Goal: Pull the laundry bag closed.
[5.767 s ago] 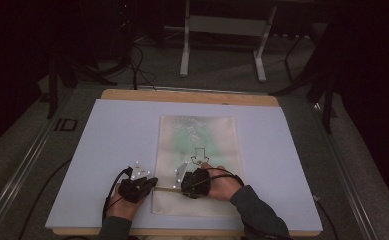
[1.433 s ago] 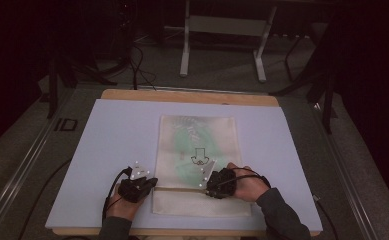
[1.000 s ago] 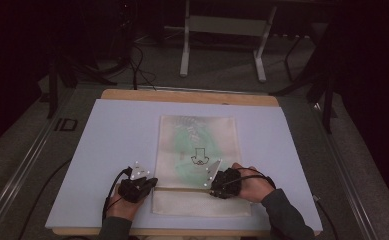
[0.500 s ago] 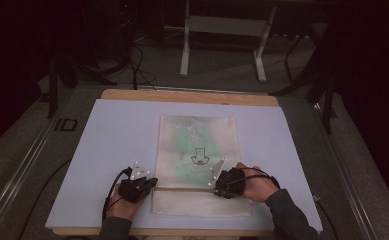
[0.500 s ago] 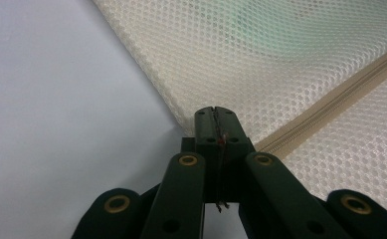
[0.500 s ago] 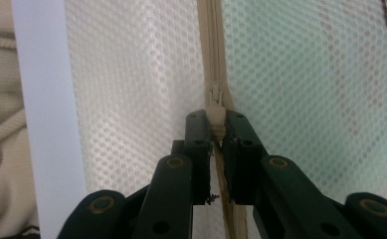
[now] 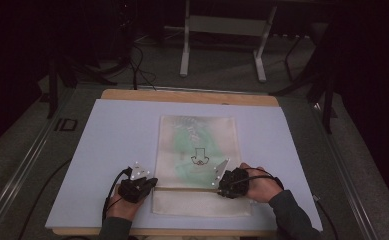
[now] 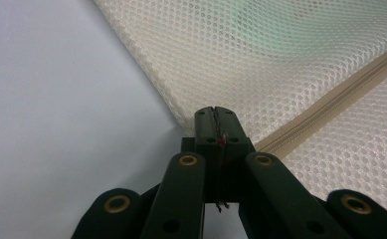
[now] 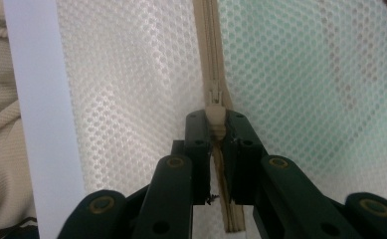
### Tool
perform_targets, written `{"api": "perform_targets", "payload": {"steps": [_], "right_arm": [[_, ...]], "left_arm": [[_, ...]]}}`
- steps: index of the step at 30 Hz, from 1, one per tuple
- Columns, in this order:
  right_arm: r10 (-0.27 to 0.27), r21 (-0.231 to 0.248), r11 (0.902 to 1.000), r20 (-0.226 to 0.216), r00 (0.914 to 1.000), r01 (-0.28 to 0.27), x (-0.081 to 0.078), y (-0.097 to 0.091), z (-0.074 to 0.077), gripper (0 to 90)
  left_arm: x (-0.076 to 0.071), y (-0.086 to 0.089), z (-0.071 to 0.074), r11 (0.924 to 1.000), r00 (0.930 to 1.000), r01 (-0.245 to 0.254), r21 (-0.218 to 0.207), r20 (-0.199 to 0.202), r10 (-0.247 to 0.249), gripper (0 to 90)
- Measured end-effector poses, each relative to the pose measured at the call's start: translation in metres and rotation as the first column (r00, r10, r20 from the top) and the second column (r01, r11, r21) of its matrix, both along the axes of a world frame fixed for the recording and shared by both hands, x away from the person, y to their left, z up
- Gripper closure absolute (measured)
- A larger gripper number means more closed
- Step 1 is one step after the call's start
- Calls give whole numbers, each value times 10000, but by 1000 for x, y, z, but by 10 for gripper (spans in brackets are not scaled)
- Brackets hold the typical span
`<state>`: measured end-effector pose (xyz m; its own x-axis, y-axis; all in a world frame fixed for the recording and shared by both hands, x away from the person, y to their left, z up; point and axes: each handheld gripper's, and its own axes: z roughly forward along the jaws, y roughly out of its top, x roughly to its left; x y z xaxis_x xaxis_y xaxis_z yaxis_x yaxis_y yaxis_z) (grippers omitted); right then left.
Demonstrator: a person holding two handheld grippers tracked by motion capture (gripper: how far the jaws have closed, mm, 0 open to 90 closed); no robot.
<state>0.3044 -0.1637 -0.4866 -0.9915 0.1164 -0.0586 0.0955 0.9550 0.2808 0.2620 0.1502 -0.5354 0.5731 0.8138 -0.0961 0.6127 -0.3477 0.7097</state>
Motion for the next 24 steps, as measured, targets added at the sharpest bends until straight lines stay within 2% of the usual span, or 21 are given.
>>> {"api": "perform_targets", "payload": {"steps": [16,20,22,24], "right_arm": [[-363,350,9987,-99,9993,367,1,-21,3,823],[-440,322,9985,-106,9990,443,1,-22,3,823],[-430,128,9990,-22,9991,430,2,-23,3,823],[-425,269,9987,-30,9991,425,2,-25,4,823]], "left_arm": [[0,0,0,10000,10000,9,29,22,-9,894],[0,0,0,10000,10000,2,32,34,-2,894],[0,0,0,10000,10000,-7,14,14,7,894],[0,0,0,10000,10000,-5,18,18,5,894]]}}
